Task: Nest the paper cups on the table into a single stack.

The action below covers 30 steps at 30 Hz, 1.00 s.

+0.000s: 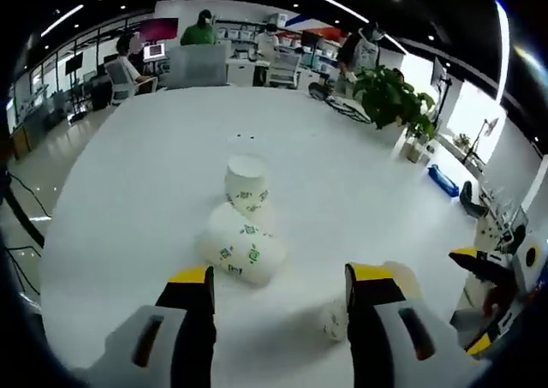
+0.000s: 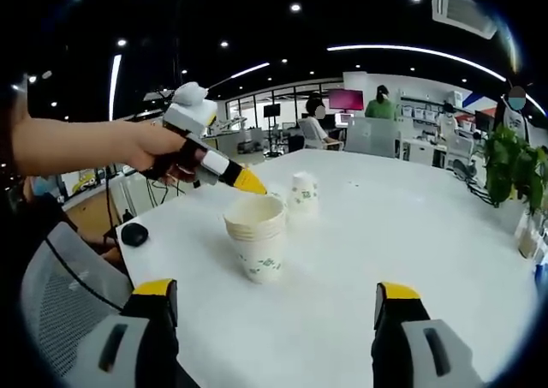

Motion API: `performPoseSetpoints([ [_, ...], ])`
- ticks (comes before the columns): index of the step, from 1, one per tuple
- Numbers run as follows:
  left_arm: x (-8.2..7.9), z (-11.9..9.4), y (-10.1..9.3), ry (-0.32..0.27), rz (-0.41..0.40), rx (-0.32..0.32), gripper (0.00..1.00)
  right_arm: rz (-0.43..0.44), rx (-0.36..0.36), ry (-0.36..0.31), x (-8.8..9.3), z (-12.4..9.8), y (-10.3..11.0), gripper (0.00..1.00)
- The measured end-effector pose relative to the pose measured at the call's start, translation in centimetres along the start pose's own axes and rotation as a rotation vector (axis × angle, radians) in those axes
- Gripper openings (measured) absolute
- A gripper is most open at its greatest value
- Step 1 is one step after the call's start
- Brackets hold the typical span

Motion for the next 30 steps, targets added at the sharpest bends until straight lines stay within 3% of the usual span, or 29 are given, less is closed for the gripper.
performPoseSetpoints([
  [11, 1.2, 3.0, 2.1, 0.063, -0.128, -0.04, 0.65, -0.006, 0.008, -0.005, -0.3, -0.1, -0.1, 0.95],
  [14, 1.2, 2.5, 1.8, 0.071, -0.131, -0.048, 0.66, -0.01, 0.011, -0.005, -0.2, -0.1, -0.1, 0.95],
  [24, 0.9, 3.9, 1.5, 0.092, -0.172, -0.067, 0.67, -0.012, 0.015, -0.003, -0.2, -0.1, -0.2, 0.94],
  [28, 0.6, 4.5, 1.8, 0.082, -0.226, -0.089, 0.67, -0.01, 0.019, -0.005, 0.0, 0.1, -0.4, 0.94],
  [30, 0.8, 5.0, 1.9, 0.087, -0.293, -0.084, 0.66, -0.009, 0.019, -0.003, 0.1, 0.2, -0.5, 0.94],
])
Point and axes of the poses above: the point that each gripper's makers call its tool centre point, and the gripper's own axes: z roughly forward along the fingers, y roughly to its left, x roughly out of its underside, the point moved 3 cm from there along -z, roughly backward along the fingers, and after that the axes turned 12 degrees about z, right-handed, at the moved point
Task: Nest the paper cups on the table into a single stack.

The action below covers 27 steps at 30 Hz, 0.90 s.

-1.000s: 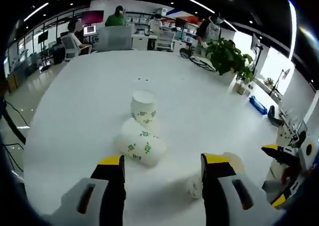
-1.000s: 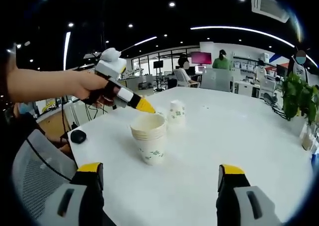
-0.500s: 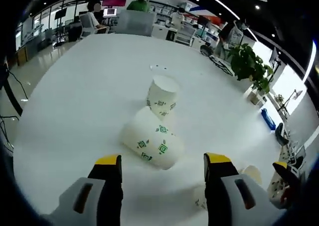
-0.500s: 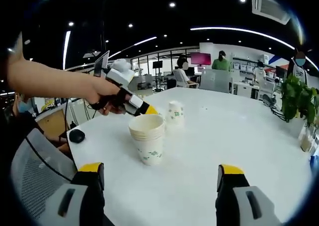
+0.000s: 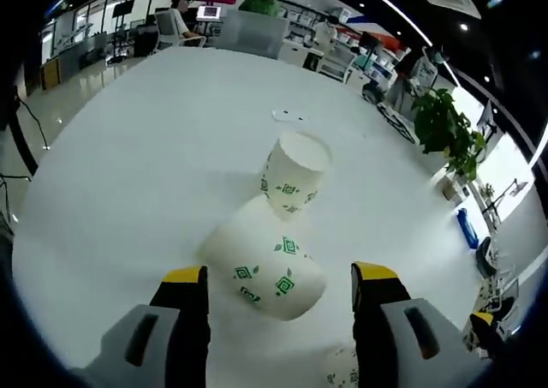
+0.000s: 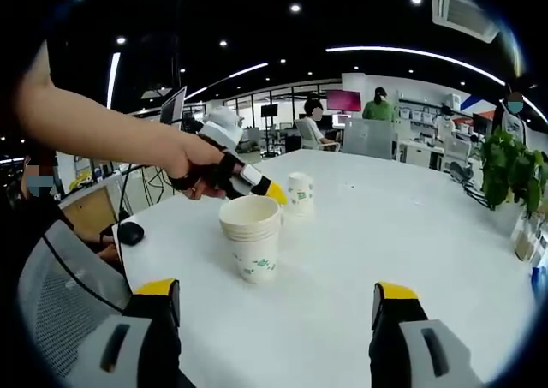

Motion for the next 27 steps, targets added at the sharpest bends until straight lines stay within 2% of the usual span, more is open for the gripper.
performPoseSetpoints([
  [2, 0.2, 0.3, -0.1, 0.012, -0.064, 0.006, 0.64, -0.006, 0.001, 0.003, 0.0, 0.0, 0.0, 0.94],
  [4, 0.2, 0.6, 0.3, 0.007, -0.073, -0.017, 0.65, -0.007, 0.003, 0.005, 0.0, 0.0, 0.0, 0.93],
  [13, 0.8, 1.5, 0.4, 0.029, 0.004, -0.085, 0.65, -0.004, 0.021, -0.017, -0.5, -0.3, -0.5, 0.91],
  [16, 1.0, 1.8, 0.6, 0.029, -0.031, -0.094, 0.64, -0.005, 0.029, -0.016, -0.5, -0.3, -0.6, 0.9],
  [17, 1.0, 2.0, 0.6, 0.025, -0.064, -0.095, 0.63, -0.005, 0.029, -0.014, -0.4, -0.2, -0.6, 0.9],
  [18, 0.4, 2.0, 0.7, -0.003, -0.066, -0.104, 0.61, -0.007, 0.028, -0.012, -0.4, -0.2, -0.6, 0.9],
  [19, 0.3, 2.0, 0.5, -0.004, -0.067, -0.088, 0.59, -0.01, 0.027, -0.012, -0.4, -0.2, -0.5, 0.9],
  [21, 0.0, 2.0, 0.6, -0.006, -0.102, -0.095, 0.57, -0.015, 0.025, -0.012, -0.4, -0.3, -0.4, 0.9],
  [26, 0.7, 1.6, 1.2, 0.011, -0.113, -0.09, 0.43, -0.02, 0.028, -0.012, -0.5, -0.3, -0.4, 0.89],
  [27, 0.6, 1.5, 1.2, -0.007, -0.125, -0.082, 0.43, -0.022, 0.028, -0.01, -0.5, -0.4, -0.4, 0.89],
])
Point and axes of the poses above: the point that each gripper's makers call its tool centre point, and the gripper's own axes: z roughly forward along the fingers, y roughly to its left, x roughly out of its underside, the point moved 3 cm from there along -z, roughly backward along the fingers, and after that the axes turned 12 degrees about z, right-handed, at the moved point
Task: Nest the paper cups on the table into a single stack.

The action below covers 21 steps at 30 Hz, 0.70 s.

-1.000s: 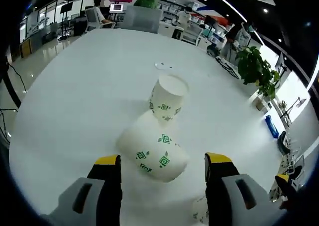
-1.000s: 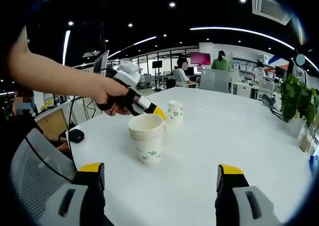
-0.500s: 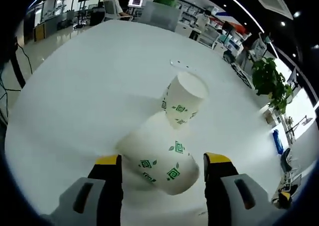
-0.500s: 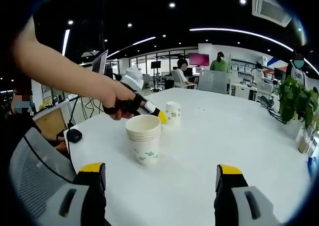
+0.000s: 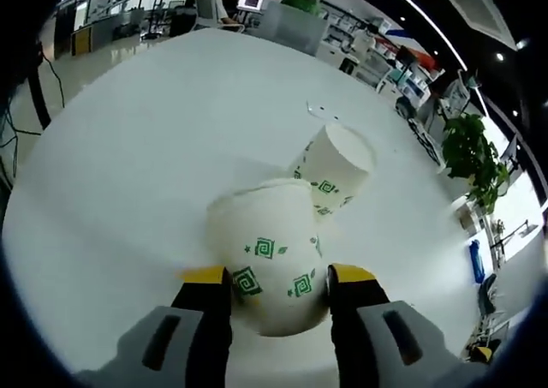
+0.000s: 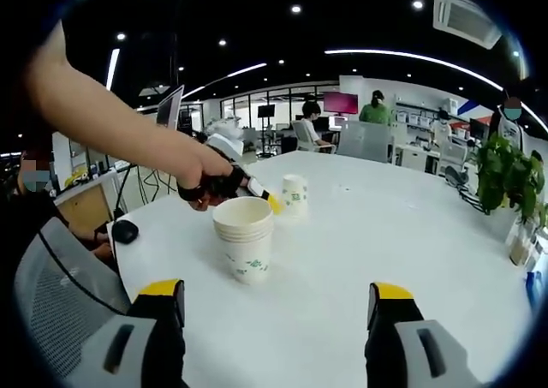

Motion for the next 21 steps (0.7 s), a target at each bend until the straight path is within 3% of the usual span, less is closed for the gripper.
performPoseSetpoints([
  [8, 0.7, -0.9, 1.0, -0.012, -0.043, 0.002, 0.39, -0.015, -0.004, 0.0, 0.0, 0.0, 0.2, 0.88],
  [21, 2.4, -2.9, 1.4, -0.039, -0.04, 0.037, 0.38, -0.008, -0.011, -0.01, -0.2, 0.0, 0.3, 0.88],
])
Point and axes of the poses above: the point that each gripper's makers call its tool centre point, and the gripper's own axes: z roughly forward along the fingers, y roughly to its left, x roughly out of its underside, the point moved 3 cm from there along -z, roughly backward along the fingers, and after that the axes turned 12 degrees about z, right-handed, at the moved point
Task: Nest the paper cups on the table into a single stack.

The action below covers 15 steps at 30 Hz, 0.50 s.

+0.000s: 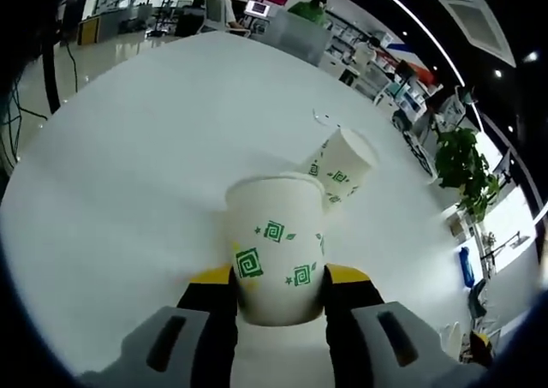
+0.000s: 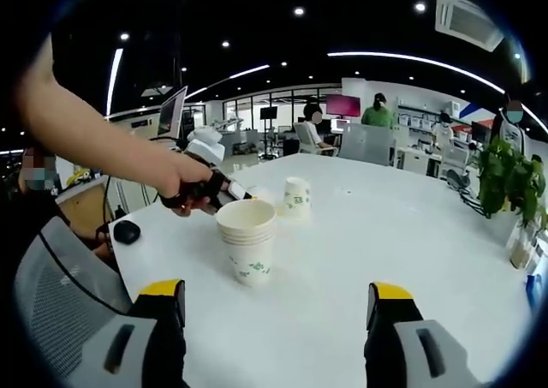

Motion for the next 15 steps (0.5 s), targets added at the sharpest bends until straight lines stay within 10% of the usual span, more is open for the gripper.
performPoseSetpoints([
  [15, -0.5, -3.5, -1.1, -0.081, 0.096, 0.085, 0.38, 0.008, -0.018, -0.002, 0.1, 0.1, 0.3, 0.88],
])
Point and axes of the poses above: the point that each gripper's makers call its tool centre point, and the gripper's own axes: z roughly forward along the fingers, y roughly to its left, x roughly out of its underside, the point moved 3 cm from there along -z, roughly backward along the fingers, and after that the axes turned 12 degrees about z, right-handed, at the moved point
